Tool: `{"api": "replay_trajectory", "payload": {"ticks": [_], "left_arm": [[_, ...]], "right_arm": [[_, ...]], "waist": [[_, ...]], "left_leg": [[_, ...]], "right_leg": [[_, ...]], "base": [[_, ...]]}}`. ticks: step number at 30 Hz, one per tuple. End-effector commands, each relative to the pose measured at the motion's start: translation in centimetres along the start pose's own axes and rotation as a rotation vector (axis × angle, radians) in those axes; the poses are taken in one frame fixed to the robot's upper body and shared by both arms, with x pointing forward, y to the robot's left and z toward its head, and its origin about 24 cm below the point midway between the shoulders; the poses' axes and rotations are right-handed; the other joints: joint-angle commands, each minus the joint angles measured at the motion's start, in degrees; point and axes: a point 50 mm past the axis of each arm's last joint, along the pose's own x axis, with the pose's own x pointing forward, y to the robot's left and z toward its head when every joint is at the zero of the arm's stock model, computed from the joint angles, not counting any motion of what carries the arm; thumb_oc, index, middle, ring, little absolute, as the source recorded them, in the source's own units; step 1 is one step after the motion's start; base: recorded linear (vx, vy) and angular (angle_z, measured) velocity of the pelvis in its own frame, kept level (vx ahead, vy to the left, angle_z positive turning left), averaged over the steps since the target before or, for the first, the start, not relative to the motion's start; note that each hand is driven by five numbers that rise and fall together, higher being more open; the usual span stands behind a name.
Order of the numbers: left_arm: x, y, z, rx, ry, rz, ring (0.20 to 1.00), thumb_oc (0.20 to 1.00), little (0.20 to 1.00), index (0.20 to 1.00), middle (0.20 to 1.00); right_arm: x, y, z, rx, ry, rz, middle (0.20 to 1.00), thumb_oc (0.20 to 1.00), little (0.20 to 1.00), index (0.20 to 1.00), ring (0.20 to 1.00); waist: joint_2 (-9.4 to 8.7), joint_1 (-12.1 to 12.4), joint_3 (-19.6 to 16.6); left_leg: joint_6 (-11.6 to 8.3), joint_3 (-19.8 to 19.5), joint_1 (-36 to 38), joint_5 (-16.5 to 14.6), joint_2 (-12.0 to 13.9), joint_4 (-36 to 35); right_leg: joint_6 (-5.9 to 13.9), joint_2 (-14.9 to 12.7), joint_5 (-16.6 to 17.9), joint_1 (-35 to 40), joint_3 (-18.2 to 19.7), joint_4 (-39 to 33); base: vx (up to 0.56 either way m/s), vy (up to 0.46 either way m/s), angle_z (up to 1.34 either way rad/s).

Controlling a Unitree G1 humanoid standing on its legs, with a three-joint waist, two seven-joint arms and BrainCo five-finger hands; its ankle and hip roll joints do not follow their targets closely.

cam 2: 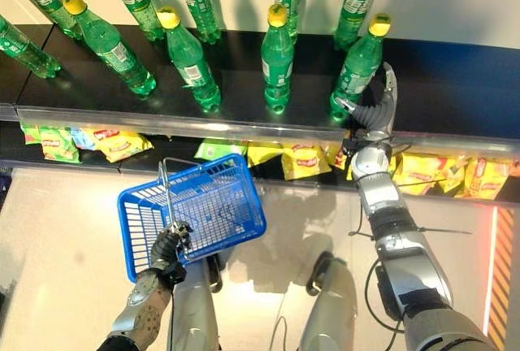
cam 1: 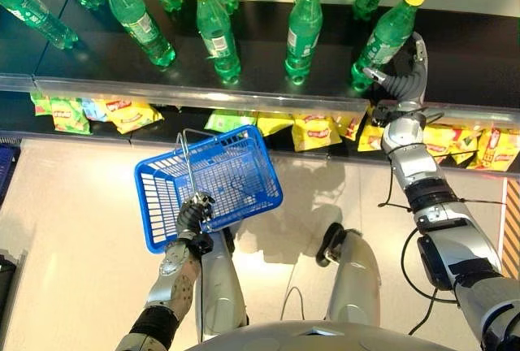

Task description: Pick up the snacks into the basket

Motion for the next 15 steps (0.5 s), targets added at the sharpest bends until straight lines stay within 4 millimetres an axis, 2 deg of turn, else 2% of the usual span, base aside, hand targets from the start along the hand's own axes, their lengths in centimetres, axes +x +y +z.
{"api": "replay_trajectory", "payload": {"ticks": [1, 15], "left_arm": [[-0.5, -1.5, 1.8, -0.002, -0.102, -0.106, 0.2, 0.2, 0.2, 0.2, 0.2], [-0.5, -1.2, 1.5, -0.008, -0.083, -0.1, 0.2, 0.2, 0.2, 0.2, 0.2]], "right_arm": [[1.9, -0.7, 2.5, 0.051, -0.078, -0.026, 1.0, 1.0, 1.0, 1.0, 1.0], [3.7, -1.1, 3.7, 0.115, -0.062, -0.055, 1.0, 1.0, 1.0, 1.0, 1.0]], "waist": [[0.99, 1.1, -2.4], [1.04, 1.3, -2.5]], "left_leg": [[5.78, 3.4, -2.0, -1.7, -3.2, 2.7], [5.61, 3.5, -1.9, -1.2, -3.2, 2.0]], "right_leg": [[0.41, 3.1, -1.4, 2.9, -3.4, -0.7], [0.58, 3.1, -0.9, 3.0, -3.5, -1.1]], "base": [[0.0, 0.0, 0.0], [0.0, 0.0, 0.0]]}}
